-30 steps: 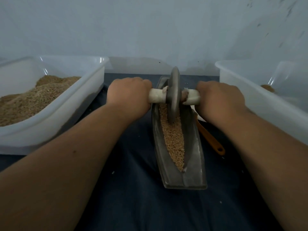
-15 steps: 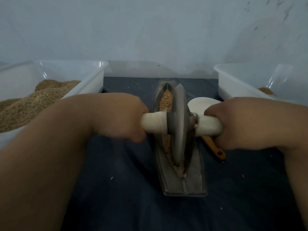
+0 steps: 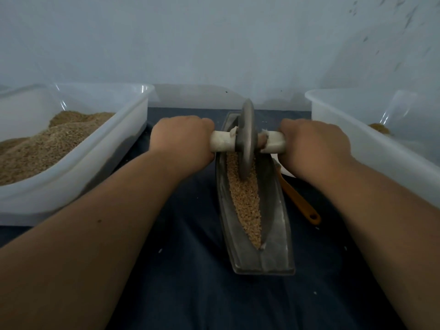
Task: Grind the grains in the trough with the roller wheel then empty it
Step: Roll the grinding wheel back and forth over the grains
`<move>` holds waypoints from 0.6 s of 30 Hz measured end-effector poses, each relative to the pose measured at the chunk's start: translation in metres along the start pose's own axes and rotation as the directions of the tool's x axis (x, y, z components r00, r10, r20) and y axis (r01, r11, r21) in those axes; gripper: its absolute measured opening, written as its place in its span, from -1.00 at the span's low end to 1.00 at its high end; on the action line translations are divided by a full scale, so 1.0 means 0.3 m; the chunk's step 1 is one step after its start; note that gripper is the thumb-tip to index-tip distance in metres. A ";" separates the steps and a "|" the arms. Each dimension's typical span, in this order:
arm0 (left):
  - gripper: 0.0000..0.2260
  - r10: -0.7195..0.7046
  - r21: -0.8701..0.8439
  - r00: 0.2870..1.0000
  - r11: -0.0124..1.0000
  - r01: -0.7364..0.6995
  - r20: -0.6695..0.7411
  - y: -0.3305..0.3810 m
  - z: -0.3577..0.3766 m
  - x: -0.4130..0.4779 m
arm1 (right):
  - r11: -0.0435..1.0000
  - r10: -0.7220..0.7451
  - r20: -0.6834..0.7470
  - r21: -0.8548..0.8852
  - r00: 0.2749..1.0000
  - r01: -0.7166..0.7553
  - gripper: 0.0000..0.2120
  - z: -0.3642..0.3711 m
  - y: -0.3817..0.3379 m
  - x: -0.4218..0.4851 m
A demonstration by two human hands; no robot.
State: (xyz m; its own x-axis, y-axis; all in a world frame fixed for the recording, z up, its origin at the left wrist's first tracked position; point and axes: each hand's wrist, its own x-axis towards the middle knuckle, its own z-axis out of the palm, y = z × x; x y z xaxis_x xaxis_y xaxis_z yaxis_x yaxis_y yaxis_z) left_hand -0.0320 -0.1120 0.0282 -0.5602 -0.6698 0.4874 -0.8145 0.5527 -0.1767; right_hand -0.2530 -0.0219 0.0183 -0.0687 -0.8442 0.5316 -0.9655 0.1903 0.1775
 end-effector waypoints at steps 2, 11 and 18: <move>-0.75 0.018 -0.042 0.991 0.999 -0.013 0.130 -0.011 -0.026 -0.010 | 0.999 -0.026 0.123 0.047 0.992 0.020 -0.83 -0.041 0.004 -0.007; -0.76 0.308 -0.299 0.793 0.940 -0.167 0.526 -0.051 -0.181 -0.105 | 0.983 -0.173 0.581 0.152 0.795 0.103 -0.85 -0.292 0.009 -0.128; -0.83 0.081 -0.095 0.982 0.993 -0.065 0.173 -0.033 -0.047 -0.033 | 0.998 -0.007 0.277 0.055 0.961 -0.009 -0.85 -0.103 -0.004 -0.033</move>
State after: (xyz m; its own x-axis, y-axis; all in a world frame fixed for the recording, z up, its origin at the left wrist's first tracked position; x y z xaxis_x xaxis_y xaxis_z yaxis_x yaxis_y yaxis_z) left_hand -0.0163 -0.1039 0.0373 -0.6418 -0.6985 0.3165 -0.7582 0.6398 -0.1255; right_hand -0.2434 0.0017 0.0383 -0.1291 -0.9514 0.2796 -0.9773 0.1698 0.1265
